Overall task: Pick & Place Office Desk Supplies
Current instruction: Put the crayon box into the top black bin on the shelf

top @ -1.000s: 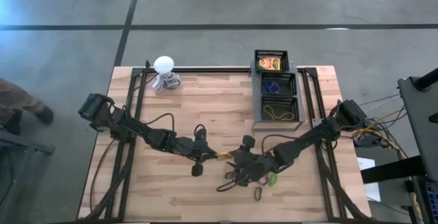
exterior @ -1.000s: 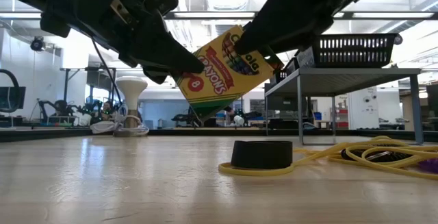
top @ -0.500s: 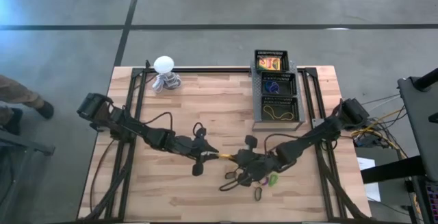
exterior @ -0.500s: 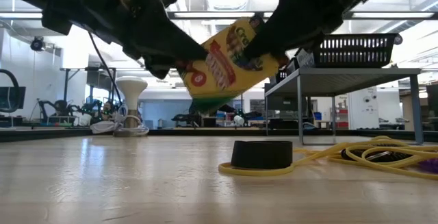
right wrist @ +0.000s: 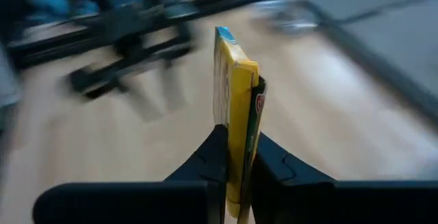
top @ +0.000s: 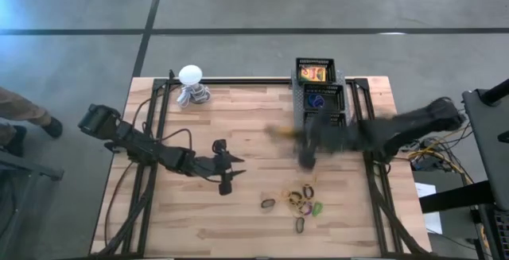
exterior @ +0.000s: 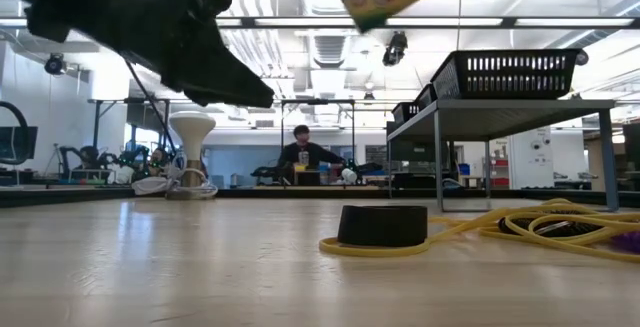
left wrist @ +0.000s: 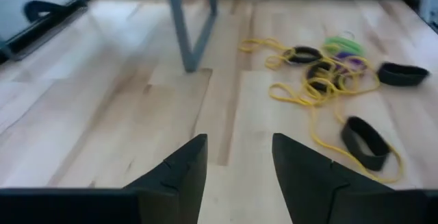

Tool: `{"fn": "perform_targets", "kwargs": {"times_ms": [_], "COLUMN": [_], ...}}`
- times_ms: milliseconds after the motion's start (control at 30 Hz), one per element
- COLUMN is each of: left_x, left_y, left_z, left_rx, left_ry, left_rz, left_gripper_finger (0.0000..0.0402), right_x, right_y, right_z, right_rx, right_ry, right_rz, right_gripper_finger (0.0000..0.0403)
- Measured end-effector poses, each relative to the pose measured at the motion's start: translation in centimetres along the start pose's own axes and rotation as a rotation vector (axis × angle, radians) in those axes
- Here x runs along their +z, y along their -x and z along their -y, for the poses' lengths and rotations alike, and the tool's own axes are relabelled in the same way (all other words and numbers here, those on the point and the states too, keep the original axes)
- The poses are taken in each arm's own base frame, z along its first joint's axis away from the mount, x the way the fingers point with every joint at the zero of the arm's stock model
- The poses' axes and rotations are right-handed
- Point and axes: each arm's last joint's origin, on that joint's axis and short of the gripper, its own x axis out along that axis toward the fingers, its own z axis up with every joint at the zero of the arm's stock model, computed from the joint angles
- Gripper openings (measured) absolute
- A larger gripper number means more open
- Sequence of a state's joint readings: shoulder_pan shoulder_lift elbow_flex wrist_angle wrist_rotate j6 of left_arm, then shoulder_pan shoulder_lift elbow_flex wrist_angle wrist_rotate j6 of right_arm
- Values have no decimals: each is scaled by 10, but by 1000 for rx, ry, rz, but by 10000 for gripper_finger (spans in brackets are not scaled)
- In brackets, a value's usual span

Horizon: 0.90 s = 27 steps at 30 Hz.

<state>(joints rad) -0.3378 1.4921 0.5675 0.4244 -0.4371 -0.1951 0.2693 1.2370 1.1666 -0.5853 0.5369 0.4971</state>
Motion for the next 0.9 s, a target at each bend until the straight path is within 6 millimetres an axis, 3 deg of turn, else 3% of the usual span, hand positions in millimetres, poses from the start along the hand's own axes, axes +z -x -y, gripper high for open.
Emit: {"fn": "perform_targets", "kwargs": {"times_ms": [133,233,333,467,600,900], "left_x": [-7,-10,-10,-10,-10,-10], "left_y": [1,2,2,2,2,2], "left_z": [-2,-3,-3,-3,-3,-4], "left_rx": [7,4,4,3,3,11], "left_ry": [20,26,28,27,26,24], "left_rz": [19,30,29,27,26,27], "left_gripper_finger": [169,169,169,169,169,169], "right_x": [50,76,85,76,66,60], "right_y": [23,34,42,43,27,-19], "right_z": [73,136,198,264,297,318], "right_rx": [-208,-258,-254,-227,-197,-103], "right_ry": [-80,-210,-373,-547,-617,-652], "right_rz": [-45,-66,-57,-81,-137,-264], "right_gripper_finger": [28,28,28,28,28,28]}}
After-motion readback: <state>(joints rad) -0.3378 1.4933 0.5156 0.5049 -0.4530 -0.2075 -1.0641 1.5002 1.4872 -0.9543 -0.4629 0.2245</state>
